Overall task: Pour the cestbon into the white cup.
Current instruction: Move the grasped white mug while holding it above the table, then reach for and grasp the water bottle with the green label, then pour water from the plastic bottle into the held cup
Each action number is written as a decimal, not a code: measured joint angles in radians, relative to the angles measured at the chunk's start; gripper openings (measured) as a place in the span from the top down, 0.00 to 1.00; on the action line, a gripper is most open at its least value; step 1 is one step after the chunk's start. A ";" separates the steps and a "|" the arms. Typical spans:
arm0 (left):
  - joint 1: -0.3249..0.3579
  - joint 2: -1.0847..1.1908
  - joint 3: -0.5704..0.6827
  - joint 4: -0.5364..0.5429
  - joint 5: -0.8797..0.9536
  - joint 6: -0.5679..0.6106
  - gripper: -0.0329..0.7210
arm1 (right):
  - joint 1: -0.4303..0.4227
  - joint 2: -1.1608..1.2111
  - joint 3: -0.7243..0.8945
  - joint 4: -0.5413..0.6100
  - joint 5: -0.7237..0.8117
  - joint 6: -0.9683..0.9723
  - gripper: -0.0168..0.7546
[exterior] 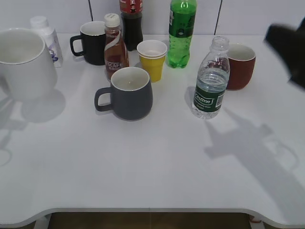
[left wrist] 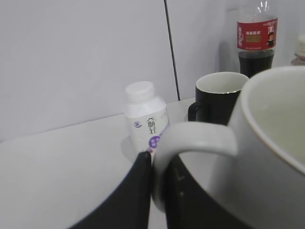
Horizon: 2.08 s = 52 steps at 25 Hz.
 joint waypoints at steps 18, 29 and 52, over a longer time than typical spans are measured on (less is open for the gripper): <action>-0.129 -0.032 0.001 0.176 0.105 -0.104 0.91 | 0.008 0.758 0.000 0.042 -0.565 -0.014 0.17; -0.267 -0.032 0.001 0.176 0.190 -0.107 0.91 | 0.008 0.983 -0.248 0.069 -0.516 -0.006 0.38; -0.536 -0.032 -0.150 0.087 0.470 -0.149 0.91 | 0.171 0.622 -0.492 -0.213 0.122 -0.952 0.38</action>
